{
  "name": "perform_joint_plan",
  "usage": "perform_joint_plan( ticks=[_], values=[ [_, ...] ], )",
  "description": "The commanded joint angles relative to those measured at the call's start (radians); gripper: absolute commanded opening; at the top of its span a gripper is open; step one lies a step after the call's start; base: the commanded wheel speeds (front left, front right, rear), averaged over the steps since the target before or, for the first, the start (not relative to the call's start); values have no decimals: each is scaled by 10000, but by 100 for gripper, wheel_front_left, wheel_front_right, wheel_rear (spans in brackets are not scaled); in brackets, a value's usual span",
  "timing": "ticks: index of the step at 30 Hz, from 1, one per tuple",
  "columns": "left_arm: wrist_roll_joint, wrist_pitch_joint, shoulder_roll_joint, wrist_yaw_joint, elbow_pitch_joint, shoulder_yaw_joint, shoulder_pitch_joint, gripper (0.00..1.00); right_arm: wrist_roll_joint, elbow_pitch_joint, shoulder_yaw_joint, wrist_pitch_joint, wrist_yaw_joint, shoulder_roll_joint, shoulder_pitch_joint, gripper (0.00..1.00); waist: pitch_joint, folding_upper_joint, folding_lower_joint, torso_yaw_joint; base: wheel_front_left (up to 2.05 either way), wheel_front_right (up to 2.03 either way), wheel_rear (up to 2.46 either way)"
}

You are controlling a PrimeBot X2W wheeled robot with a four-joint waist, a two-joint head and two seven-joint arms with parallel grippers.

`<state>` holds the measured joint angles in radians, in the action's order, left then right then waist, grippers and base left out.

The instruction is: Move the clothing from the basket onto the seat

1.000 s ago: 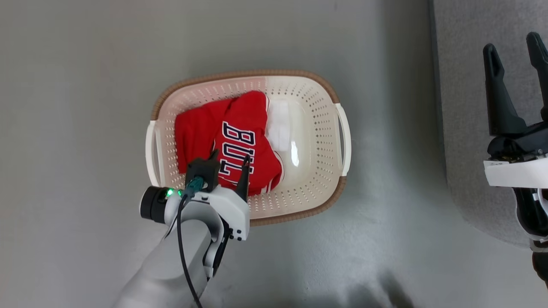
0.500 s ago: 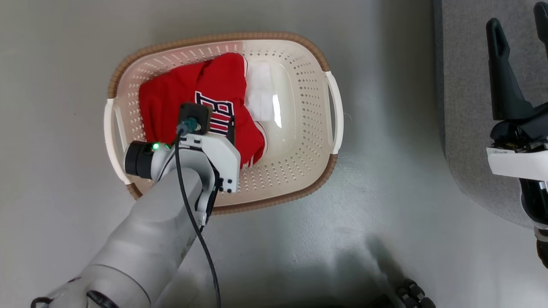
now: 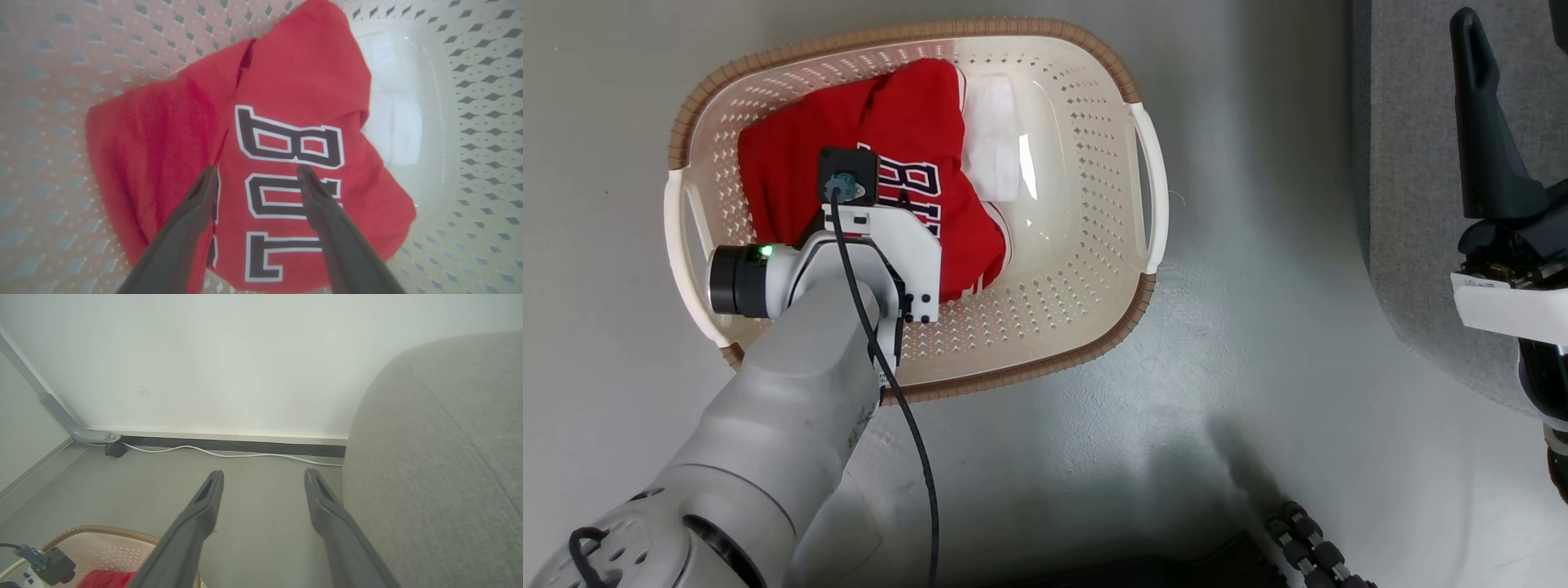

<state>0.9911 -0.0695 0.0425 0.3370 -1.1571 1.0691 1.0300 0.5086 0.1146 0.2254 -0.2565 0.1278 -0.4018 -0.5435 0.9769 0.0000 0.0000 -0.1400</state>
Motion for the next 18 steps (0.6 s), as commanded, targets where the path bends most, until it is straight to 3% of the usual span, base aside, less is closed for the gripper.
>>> perform_joint_plan(
  ticks=[1, 13, 14, 15, 18],
  values=[
    [126, 29, 78, 158, -47, -15, 30, 100, 45, 302, 51, -53, 29, -155, 353, 100, 88, 0, 0, -12, 0, 0, 0],
    [725, 378, 78, 168, -272, 483, 114, 100, 85, 550, -60, -53, 29, -270, 437, 100, 364, 0, 0, -126, 0, 0, 0],
    [758, 357, 78, 127, -235, 538, 103, 75, 92, 553, -81, -53, 29, -277, 449, 100, 362, 0, 0, -128, 0, 0, 0],
    [769, 321, 78, 75, -201, 613, 96, 0, 100, 554, -102, -53, 29, -284, 458, 100, 362, 0, 0, -127, 0, 0, 0],
    [857, 250, 78, -55, -115, 790, 42, 0, 122, 528, -186, -53, 29, -267, 451, 100, 341, 0, 0, -116, 0, 0, 0]
  ],
)
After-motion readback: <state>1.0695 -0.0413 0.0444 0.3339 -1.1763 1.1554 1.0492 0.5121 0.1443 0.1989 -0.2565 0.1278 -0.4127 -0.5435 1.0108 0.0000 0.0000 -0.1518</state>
